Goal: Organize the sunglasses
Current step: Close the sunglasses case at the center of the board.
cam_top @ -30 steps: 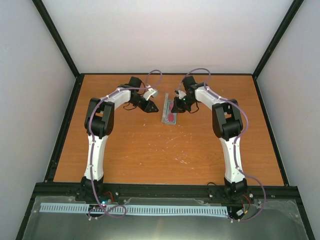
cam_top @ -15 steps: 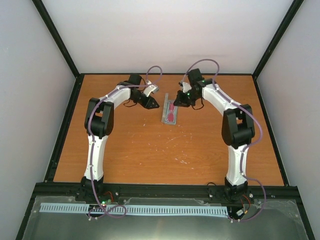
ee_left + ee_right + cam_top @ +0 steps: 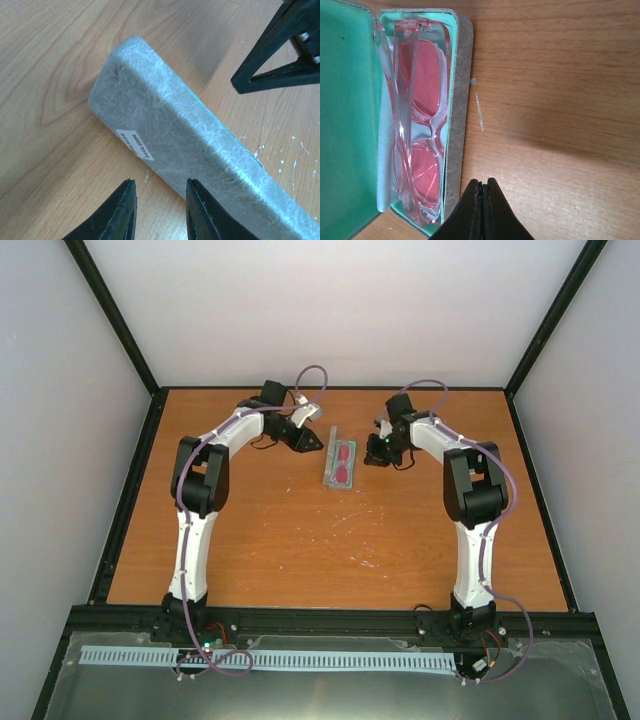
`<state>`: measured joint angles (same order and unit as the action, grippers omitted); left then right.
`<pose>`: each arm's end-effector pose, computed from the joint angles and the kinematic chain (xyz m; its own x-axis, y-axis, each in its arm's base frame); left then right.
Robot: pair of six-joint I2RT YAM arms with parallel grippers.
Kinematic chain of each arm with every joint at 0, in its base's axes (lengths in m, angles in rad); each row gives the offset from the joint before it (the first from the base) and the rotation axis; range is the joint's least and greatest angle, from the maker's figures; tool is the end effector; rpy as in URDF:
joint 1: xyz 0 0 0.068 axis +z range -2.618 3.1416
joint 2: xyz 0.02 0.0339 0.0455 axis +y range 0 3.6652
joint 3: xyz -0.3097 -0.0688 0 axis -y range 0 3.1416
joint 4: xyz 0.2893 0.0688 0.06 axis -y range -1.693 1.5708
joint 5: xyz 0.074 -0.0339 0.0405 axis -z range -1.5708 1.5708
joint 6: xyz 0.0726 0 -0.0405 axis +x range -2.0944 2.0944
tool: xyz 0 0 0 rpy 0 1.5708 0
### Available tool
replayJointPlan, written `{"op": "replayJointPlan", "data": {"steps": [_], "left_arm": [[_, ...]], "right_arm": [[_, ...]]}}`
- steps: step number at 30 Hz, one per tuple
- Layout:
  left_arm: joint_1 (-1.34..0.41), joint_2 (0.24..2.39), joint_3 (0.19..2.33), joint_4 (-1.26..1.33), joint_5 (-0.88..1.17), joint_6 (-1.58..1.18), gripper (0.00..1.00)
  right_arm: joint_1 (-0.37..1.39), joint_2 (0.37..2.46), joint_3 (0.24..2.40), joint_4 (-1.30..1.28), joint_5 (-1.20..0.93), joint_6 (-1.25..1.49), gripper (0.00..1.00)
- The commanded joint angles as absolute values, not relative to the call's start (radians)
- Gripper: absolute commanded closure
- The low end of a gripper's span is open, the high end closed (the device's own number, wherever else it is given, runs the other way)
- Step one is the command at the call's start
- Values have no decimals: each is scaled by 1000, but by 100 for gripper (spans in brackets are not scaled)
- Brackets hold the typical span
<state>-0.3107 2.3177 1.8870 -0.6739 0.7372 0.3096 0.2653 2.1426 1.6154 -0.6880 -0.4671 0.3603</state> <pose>0.5333 -0.2225 0.1604 -0.6535 0.4467 -0.6111 0.7487 0.5002 -0.4350 0.4895 0.1669 0.1501 -0.9824 0.0593 -0.1770 -0.0417 0.8545 0.5178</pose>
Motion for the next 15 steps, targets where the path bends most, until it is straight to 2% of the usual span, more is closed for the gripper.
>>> {"op": "replayJointPlan", "data": {"steps": [1,15], "left_arm": [[-327,2290,1942,-672,746,299,70],[-374,2299,1937,-668,742,299,70]], "right_arm": [[273,2166,1668,-663,-453,368,97],[305,2263,1675,-648,-478,365,97]]}}
